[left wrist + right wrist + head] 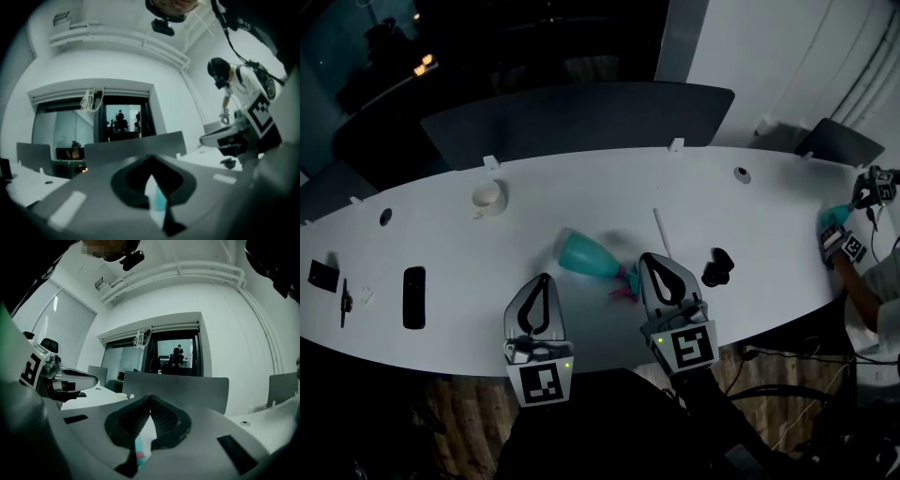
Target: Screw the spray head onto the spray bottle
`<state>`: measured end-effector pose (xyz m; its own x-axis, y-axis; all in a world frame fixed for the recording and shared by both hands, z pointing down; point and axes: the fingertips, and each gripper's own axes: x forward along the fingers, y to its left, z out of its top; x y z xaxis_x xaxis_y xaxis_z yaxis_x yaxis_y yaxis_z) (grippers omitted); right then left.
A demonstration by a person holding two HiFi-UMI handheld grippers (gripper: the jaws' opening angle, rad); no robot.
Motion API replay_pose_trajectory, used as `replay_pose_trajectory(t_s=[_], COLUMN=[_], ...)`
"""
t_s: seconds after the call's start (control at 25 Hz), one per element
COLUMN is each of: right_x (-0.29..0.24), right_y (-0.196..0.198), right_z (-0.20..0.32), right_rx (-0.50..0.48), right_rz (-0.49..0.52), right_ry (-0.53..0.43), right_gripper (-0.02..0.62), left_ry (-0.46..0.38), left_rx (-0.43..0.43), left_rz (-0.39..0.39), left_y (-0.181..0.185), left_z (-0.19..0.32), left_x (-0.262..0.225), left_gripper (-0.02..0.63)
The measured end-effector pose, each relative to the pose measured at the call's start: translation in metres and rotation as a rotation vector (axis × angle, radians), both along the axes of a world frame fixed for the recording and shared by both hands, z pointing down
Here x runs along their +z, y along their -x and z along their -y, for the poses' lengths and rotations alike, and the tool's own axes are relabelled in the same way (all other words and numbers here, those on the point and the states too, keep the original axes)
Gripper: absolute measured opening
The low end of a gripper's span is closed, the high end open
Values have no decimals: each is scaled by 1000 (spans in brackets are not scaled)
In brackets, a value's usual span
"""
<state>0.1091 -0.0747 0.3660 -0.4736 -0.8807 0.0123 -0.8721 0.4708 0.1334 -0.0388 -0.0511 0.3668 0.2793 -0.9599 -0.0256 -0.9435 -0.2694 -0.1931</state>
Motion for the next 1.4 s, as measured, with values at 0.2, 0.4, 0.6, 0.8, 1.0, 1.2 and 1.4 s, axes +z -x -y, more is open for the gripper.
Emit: replay_pose_trajectory(t_s=[0.2,0.4,0.6,0.8,1.0,1.2,1.4], right_x=[0,-5,-3,-10,-24,-30,-36], right_y=[4,13,28,37,48,45,28], right_z=[-33,-79,-130,-170,-192,-202,-202], right_rx=[31,78,107,125,109,65,41], right_rz=[23,40,20,23,20,4,3], right_ry=[-10,-6,-22,-37,-67,-63,-63], right_gripper=[6,6,6,6,5,6,6], left_ry=[-10,-18,-11,-13,-58,-74,-90], left_rx=[11,44,39,58,61,45,46], left_rz=[-41,-58,-81,-73,-65,-74,-62], left_y=[4,13,40,55,55,40,20], left_z=[-24,-62,-113,-151,-172,-180,-185], left_x=[-4,-10,-10,-13,-29,-35,-39], left_gripper=[3,5,4,5,3,5,5])
